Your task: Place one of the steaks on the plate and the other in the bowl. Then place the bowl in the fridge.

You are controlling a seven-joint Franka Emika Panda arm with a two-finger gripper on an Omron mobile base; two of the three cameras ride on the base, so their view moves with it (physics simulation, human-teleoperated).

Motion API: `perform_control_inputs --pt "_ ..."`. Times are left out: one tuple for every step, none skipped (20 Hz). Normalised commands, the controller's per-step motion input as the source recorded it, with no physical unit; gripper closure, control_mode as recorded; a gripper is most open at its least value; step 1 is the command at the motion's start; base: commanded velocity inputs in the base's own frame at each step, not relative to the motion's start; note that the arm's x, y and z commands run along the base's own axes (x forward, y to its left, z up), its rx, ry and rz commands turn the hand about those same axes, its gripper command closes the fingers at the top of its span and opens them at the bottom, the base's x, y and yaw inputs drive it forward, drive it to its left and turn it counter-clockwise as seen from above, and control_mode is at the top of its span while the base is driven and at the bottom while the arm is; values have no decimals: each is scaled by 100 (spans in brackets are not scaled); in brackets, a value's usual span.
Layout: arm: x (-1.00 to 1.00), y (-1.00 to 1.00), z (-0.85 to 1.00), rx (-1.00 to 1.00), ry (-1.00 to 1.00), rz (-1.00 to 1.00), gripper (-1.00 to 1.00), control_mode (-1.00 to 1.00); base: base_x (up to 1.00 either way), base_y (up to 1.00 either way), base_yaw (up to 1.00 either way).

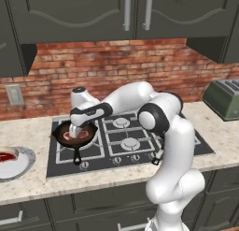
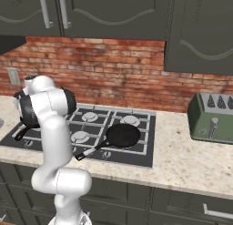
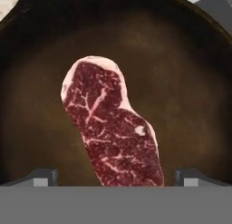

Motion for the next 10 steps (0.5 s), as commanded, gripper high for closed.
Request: perform_control_inputs --pt "45 16 -25 0 0 3 -100 -100 0 0 0" --pt "44 16 -24 0 0 3 -100 -100 0 0 0" --pt "39 15 -24 -1 0 3 -100 -100 0 0 0" --pt "29 13 -25 -1 0 2 -100 -100 0 0 0" --pt "14 9 -26 -2 0 1 -100 -100 0 0 0" --pt "6 4 -25 -3 0 0 -100 -100 0 0 0" --pt "0 0 -24 -3 0 0 -100 -100 0 0 0" --pt "0 0 -21 -3 0 0 -100 -100 0 0 0" --pt "0 0 -19 -2 0 0 -100 -100 0 0 0" --pt "0 0 -18 -1 0 0 -100 -100 0 0 0"
